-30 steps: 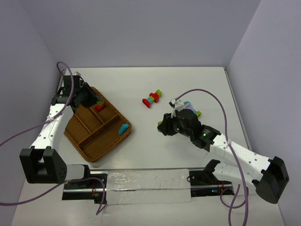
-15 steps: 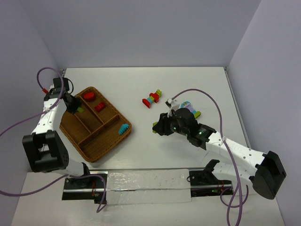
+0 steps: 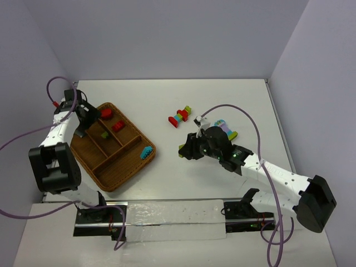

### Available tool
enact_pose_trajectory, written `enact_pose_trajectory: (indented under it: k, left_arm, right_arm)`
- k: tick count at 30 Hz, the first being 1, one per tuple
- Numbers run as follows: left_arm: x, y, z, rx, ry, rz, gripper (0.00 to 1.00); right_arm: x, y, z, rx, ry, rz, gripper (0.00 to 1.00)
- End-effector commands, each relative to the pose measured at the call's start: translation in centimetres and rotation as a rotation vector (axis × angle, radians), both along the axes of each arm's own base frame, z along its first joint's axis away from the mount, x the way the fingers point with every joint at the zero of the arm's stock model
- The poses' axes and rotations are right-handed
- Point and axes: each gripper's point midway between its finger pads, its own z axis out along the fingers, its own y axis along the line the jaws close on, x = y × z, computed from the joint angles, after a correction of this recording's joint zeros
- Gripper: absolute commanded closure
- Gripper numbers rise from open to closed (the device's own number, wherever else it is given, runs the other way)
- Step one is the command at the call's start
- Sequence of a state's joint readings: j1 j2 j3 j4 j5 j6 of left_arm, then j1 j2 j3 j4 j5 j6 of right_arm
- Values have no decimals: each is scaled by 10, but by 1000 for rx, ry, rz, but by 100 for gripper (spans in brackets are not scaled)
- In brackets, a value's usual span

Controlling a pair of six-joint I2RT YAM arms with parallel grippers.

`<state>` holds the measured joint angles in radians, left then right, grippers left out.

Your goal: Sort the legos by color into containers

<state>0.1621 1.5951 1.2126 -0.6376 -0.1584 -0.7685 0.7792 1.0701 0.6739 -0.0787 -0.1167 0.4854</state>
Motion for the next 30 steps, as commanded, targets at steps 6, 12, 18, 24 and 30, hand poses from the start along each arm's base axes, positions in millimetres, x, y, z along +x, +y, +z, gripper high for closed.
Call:
enact_pose_trajectory:
  k: [6,12,18,24,30]
  left_arm:
    - [-34,-153,53,-46,-244,-537,11]
    - [-73,-237,58,-237,-287,-785,13]
    - [-102,-298,57,-469,-336,-981,3]
    - [-116,-309,64,-414,-362,-1123,1]
    - [-132,-312,76,-429,-447,-1193,4]
  right_arm:
    - [35,7,1,-85,104,-160,97]
    - [28,16,-18,-64,156,-132,98]
    - [26,23,-15,-22,178,-113,96]
    - [33,26,-9,49,281,-138,95]
    - [47,21,9,289,427,-170,94]
